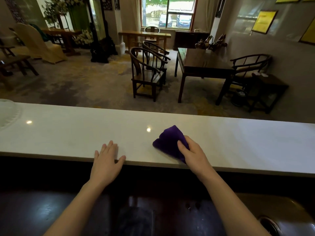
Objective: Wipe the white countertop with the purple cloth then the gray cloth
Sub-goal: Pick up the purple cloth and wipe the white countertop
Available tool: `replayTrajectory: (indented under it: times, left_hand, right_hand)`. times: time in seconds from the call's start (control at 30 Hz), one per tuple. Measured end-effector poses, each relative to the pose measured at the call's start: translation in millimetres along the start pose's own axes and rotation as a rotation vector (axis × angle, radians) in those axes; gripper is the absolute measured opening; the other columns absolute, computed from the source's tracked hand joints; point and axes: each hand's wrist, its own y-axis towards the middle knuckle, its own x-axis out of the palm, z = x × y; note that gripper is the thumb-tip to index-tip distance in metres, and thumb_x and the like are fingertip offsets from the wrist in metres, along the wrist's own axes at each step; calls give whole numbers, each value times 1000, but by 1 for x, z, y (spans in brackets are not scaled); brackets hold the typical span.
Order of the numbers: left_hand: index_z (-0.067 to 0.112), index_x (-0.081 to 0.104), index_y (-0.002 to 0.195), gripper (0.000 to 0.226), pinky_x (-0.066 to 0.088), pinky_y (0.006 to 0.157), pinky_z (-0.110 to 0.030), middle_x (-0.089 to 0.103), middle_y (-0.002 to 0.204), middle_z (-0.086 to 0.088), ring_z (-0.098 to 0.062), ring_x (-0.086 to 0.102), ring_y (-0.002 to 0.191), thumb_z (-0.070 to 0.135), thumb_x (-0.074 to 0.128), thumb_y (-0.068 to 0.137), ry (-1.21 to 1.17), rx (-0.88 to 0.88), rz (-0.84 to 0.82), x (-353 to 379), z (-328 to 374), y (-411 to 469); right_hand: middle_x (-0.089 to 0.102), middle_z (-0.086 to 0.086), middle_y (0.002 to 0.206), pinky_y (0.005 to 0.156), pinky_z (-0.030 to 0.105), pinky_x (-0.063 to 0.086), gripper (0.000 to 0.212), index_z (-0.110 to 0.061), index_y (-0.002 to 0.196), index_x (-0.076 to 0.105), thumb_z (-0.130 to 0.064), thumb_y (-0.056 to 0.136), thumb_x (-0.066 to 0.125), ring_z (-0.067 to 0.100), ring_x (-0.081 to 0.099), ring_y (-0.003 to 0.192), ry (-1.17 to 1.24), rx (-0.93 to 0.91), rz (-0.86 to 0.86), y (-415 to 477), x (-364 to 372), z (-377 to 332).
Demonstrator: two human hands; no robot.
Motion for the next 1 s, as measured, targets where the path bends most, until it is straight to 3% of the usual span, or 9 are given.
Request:
replayTrajectory:
  times: [0.07, 0.13, 0.27, 0.33, 0.47, 0.53, 0.6, 0.8, 1.0]
  left_hand:
    - [19, 32, 150, 66, 9, 123, -40, 20, 164, -1, -19, 14, 151, 48, 52, 94, -147, 65, 54, 2, 16, -10]
    - [26, 36, 148, 70, 24, 117, -32, 32, 158, 6, -12, 27, 146, 52, 60, 88, -412, 78, 57, 2, 37, -22]
    - [38, 51, 134, 65, 50, 93, -16, 64, 126, 20, 4, 57, 119, 55, 73, 75, -996, 24, -84, 1, 73, -49]
    - [33, 58, 127, 59, 54, 89, -16, 70, 122, 16, -3, 63, 116, 52, 77, 75, -1218, -13, -187, 10, 82, -60]
    - [17, 67, 124, 60, 58, 87, -32, 67, 130, -9, -24, 65, 118, 55, 72, 78, -1645, -243, -594, 26, 94, -82]
    - [17, 72, 118, 54, 60, 77, -33, 70, 124, -9, -25, 70, 109, 54, 73, 78, -1692, -315, -696, 34, 96, -89]
    - [16, 71, 118, 46, 59, 79, -33, 70, 124, -9, -25, 69, 112, 46, 71, 83, -1689, -318, -701, 43, 99, -92]
    - [11, 66, 122, 30, 56, 94, -39, 70, 123, -14, -29, 66, 115, 20, 59, 95, -1557, -288, -502, 72, 108, -99]
    - [12, 65, 119, 24, 59, 87, -34, 74, 115, -10, -26, 70, 107, 18, 56, 98, -1342, -250, -447, 118, 100, -116]
  right_hand:
    - [74, -15, 107, 83, 26, 52, 23, -40, 112, 66, -28, 105, 48, 3, 68, 100, 82, 19, -17, -6, -3, -7]
    - [75, -12, 109, 85, 32, 55, 24, -41, 110, 68, -28, 105, 48, 8, 70, 103, 175, 41, -34, -14, -4, -11]
    - [74, -1, 120, 87, 35, 59, 26, -37, 118, 70, -28, 103, 50, 21, 70, 112, 483, 108, -114, -31, -8, -11]
    - [70, 7, 129, 91, 36, 58, 30, -30, 127, 66, -29, 102, 51, 27, 67, 119, 658, 149, -152, -41, -10, -8]
    - [64, 13, 138, 104, 47, 51, 36, -22, 137, 60, -30, 103, 52, 33, 60, 128, 858, 209, -173, -61, -10, 6]
    - [62, 14, 140, 108, 53, 46, 38, -22, 138, 58, -31, 102, 53, 35, 59, 129, 900, 239, -148, -69, -10, 16]
    - [63, 15, 139, 106, 53, 49, 37, -22, 138, 59, -31, 102, 54, 36, 60, 128, 913, 258, -111, -76, -11, 28]
    - [67, 13, 134, 93, 41, 57, 30, -24, 130, 65, -29, 103, 54, 31, 64, 123, 792, 299, -6, -97, -17, 63]
    - [66, 5, 137, 110, 45, 46, 44, -22, 142, 53, -7, 101, 54, 23, 61, 128, 481, 325, 62, -123, -21, 117]
